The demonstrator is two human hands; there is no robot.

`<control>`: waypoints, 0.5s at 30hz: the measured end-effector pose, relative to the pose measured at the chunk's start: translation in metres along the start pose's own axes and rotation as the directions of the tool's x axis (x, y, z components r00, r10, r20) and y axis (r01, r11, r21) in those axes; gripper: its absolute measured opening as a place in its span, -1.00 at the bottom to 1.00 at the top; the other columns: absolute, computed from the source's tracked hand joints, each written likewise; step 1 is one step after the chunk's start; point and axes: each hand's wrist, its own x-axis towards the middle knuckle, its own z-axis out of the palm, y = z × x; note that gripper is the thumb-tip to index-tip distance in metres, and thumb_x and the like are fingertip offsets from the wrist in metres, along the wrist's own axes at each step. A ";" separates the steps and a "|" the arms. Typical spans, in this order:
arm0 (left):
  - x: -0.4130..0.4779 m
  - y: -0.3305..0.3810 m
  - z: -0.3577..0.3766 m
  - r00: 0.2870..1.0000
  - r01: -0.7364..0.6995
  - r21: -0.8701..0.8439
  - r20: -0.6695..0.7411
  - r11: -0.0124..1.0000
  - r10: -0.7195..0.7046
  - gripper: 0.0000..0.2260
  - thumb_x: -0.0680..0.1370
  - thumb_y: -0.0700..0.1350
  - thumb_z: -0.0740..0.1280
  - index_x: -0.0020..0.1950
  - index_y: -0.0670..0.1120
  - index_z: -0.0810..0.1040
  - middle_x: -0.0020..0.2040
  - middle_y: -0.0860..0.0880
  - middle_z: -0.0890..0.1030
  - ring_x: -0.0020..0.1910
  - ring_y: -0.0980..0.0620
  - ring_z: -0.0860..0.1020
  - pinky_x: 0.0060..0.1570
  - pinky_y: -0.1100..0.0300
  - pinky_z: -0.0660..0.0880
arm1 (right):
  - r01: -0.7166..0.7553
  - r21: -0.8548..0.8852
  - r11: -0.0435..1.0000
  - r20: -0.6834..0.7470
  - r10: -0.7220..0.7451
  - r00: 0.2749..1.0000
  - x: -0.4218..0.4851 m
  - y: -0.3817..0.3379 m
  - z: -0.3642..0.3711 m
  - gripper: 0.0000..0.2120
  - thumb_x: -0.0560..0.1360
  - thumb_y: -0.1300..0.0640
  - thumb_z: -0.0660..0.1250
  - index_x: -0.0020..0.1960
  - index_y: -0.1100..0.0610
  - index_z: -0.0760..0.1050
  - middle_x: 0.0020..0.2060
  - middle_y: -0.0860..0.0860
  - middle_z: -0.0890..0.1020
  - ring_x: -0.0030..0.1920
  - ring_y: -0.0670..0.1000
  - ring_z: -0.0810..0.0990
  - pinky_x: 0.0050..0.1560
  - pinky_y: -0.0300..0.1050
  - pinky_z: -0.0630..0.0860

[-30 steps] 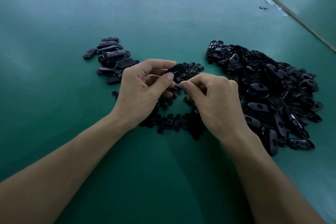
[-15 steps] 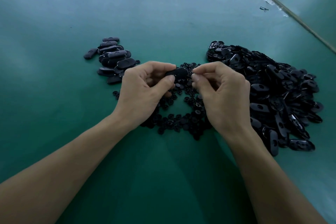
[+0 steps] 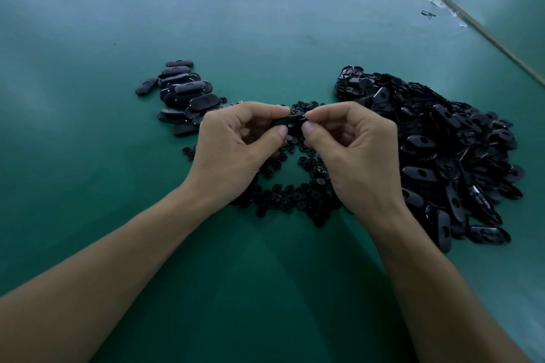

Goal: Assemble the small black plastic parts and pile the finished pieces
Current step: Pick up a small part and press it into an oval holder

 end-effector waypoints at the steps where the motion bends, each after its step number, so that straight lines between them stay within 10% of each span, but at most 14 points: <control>1: 0.000 0.000 0.000 1.000 0.001 -0.001 0.003 1.000 -0.001 -0.83 0.47 -0.22 0.45 0.02 -0.01 0.68 -0.15 0.03 0.73 -0.20 0.07 0.67 -0.08 0.13 0.65 | -0.010 0.003 1.000 0.002 0.010 1.000 0.000 0.000 0.000 -0.86 0.51 0.24 0.46 -0.05 0.00 0.64 -0.27 -0.07 0.71 -0.25 -0.04 0.69 -0.15 -0.13 0.63; 15: 0.001 -0.002 -0.002 1.000 0.027 -0.038 0.006 0.999 -0.027 -0.80 0.52 -0.33 0.45 0.03 -0.06 0.67 -0.16 -0.03 0.73 -0.22 0.01 0.67 -0.19 0.20 0.63 | -0.046 0.060 0.997 0.026 0.045 0.999 0.000 0.001 0.000 -0.86 0.54 0.21 0.43 -0.09 -0.03 0.59 -0.22 -0.02 0.74 -0.21 -0.07 0.72 -0.15 -0.17 0.59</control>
